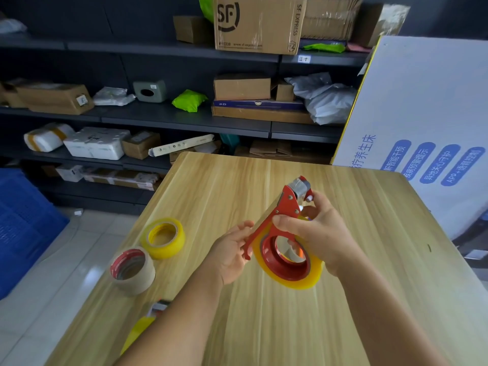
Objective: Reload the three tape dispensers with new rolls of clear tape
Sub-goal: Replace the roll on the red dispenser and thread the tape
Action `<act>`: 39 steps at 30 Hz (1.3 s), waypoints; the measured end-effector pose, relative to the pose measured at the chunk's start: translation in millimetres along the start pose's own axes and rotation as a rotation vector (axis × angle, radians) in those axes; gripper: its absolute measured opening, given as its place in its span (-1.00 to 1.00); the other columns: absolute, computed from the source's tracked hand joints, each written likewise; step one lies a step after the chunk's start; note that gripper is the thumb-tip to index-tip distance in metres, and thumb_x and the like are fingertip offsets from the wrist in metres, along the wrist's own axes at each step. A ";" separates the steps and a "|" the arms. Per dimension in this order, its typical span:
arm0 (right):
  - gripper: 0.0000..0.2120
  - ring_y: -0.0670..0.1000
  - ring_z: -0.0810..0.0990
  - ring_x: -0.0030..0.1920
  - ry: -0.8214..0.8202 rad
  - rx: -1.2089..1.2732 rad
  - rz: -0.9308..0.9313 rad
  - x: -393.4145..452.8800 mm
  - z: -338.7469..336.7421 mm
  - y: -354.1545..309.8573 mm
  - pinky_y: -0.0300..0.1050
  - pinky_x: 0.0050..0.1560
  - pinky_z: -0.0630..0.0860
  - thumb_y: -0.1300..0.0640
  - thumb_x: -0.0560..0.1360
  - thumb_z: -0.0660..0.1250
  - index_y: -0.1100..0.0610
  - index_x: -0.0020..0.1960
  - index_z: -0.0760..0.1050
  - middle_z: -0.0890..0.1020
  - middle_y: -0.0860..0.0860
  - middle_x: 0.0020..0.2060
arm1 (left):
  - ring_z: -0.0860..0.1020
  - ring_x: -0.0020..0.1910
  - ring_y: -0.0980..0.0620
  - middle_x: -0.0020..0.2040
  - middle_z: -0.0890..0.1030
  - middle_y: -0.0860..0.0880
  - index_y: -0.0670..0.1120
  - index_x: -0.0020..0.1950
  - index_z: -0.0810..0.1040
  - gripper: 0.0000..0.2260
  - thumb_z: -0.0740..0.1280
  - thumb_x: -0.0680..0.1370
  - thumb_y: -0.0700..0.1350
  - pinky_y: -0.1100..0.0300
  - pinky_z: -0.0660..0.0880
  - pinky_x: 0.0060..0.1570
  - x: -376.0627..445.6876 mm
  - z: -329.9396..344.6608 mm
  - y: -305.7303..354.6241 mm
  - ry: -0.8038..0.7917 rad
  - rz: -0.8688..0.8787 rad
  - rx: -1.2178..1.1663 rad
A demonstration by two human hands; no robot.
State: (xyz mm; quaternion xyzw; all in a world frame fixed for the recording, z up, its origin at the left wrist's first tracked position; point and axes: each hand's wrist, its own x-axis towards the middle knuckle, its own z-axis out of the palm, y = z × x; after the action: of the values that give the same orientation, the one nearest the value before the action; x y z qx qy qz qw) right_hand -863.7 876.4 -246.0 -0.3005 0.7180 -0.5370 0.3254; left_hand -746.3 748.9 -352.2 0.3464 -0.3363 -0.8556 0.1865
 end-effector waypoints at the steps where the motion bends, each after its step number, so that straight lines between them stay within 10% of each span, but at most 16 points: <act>1: -0.44 0.01 0.71 -0.15 -0.001 0.016 -0.003 -0.1 0.1 -0.8 -0.04 -0.14 0.65 0.06 0.23 0.60 -0.08 0.14 0.44 0.67 -0.01 -0.08 | 0.44 -0.15 0.04 -0.15 0.56 -0.05 0.02 -0.08 0.66 -0.88 0.35 0.50 -0.16 0.16 0.32 0.03 -0.3 0.4 -3.2 -0.006 -0.011 -0.022; 11: -0.47 0.16 0.71 -0.16 -0.009 0.059 0.069 1.3 1.6 2.1 0.09 -0.15 0.67 0.04 0.23 0.60 0.00 0.11 0.44 0.71 0.04 -0.23 | 0.52 0.18 0.06 -0.04 0.71 -0.03 -0.14 0.24 0.55 -0.68 0.39 0.50 -0.11 0.09 0.26 0.40 -19.7 4.0 -38.6 0.127 -0.023 -0.164; 24: -0.59 0.01 0.67 -0.29 -0.176 0.080 0.151 -15.2 21.8 0.6 -0.13 -0.33 0.59 0.10 0.32 0.55 0.10 0.08 0.47 0.71 0.07 -0.21 | 0.40 -0.38 0.12 -0.34 0.52 0.03 -0.06 -0.07 0.52 -0.88 0.43 0.47 -0.19 0.30 0.36 -0.29 -68.4 -8.0 -52.2 0.375 0.404 0.053; 31: -0.65 -0.10 0.62 -0.46 -0.171 0.080 0.161 -39.1 37.1 -6.9 -0.26 -0.48 0.49 0.05 0.36 0.52 0.12 0.07 0.51 0.70 0.07 -0.22 | 0.52 -0.16 0.11 -0.26 0.61 0.05 -0.02 -0.22 0.65 -0.78 0.30 0.57 -0.02 0.17 0.38 0.11 -103.6 -29.4 -49.5 0.251 0.443 0.162; 35: -0.69 -0.08 0.61 -0.46 -0.121 0.099 0.190 -56.0 49.6 -10.3 -0.26 -0.48 0.51 0.05 0.37 0.51 0.14 0.03 0.53 0.69 0.07 -0.25 | 0.48 0.24 0.28 0.17 0.61 0.23 0.15 0.20 0.57 -0.61 -0.01 0.63 0.19 0.18 0.27 0.34 -136.1 -46.5 -60.0 0.101 0.407 0.292; 39: -0.65 0.01 0.63 -0.36 -0.042 0.123 0.257 -74.2 67.0 -7.5 -0.19 -0.42 0.57 0.02 0.34 0.54 0.18 0.00 0.53 0.69 0.11 -0.21 | 0.32 0.43 0.17 0.40 0.45 0.15 0.11 0.44 0.35 -0.52 0.28 0.52 0.11 0.06 0.21 0.40 -165.7 -51.2 -74.4 -0.097 0.486 0.290</act>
State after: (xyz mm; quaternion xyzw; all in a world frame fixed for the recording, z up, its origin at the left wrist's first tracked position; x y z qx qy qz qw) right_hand -765.1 894.0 -242.3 -0.1970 0.7092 -0.5274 0.4243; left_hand -601.5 870.0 -354.4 0.2373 -0.5370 -0.7444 0.3182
